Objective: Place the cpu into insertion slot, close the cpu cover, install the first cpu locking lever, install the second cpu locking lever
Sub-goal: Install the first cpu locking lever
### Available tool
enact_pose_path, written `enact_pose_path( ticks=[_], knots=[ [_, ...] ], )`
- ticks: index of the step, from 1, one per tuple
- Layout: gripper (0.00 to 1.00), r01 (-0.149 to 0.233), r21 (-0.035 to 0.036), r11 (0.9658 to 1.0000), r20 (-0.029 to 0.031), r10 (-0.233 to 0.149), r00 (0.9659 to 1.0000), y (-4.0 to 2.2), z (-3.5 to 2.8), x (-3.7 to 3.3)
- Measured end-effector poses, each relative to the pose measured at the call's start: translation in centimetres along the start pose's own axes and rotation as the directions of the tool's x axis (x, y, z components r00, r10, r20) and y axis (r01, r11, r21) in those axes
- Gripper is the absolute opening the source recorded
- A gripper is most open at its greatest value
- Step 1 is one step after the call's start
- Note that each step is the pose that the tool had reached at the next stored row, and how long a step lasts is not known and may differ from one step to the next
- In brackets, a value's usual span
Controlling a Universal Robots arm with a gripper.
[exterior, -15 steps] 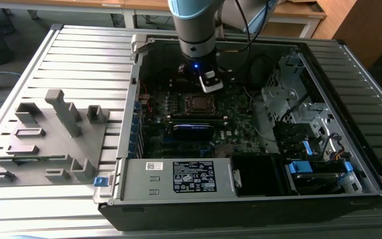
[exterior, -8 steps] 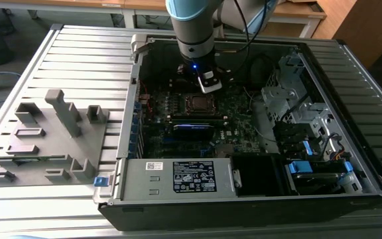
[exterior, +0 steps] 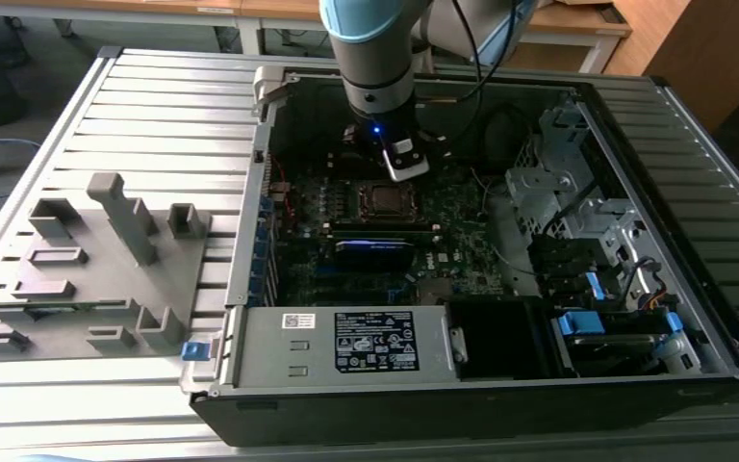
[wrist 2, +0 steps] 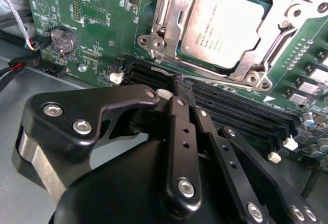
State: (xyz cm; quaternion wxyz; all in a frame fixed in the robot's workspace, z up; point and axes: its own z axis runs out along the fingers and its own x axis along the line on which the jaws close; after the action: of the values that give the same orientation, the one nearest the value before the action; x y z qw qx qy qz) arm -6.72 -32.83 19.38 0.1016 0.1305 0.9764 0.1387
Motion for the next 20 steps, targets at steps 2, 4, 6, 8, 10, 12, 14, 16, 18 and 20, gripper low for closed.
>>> enact_pose_path(
  ticks=[2, 4, 6, 8, 10, 12, 14, 16, 18, 20],
  knots=[
    [0.11, 0.000, 0.0011, 1.0000, 0.0003, 0.000, 1.0000, -0.08, -0.02, -0.03],
    [0.11, 0.001, 0.0032, 1.0000, 0.0010, -0.001, 1.0000, -0.16, -0.04, -0.05],
    [0.11, 0.001, 0.0046, 1.0000, 0.0018, -0.001, 1.0000, -0.24, -0.06, -0.07],
    [0.11, 0.002, 0.0057, 1.0000, 0.0026, -0.002, 1.0000, -0.30, -0.07, -0.09],
    [0.11, 0.002, 0.0069, 1.0000, 0.0036, -0.002, 1.0000, -0.34, -0.08, -0.10],
    [0.11, 0.003, 0.0073, 1.0000, 0.0048, -0.003, 1.0000, -0.36, -0.07, -0.11],
    [0.11, 0.004, 0.0078, 1.0000, 0.0062, -0.004, 1.0000, -0.37, -0.06, -0.11],
    [0.11, 0.004, 0.0076, 1.0000, 0.0079, -0.004, 1.0000, -0.38, -0.02, -0.10],
    [0.11, 0.004, 0.0069, 1.0000, 0.0102, -0.005, 0.9999, -0.41, 0.06, -0.09],
    [0.11, 0.005, 0.0064, 1.0000, 0.0126, -0.005, 0.9999, -0.44, 0.14, -0.07]
  ],
)
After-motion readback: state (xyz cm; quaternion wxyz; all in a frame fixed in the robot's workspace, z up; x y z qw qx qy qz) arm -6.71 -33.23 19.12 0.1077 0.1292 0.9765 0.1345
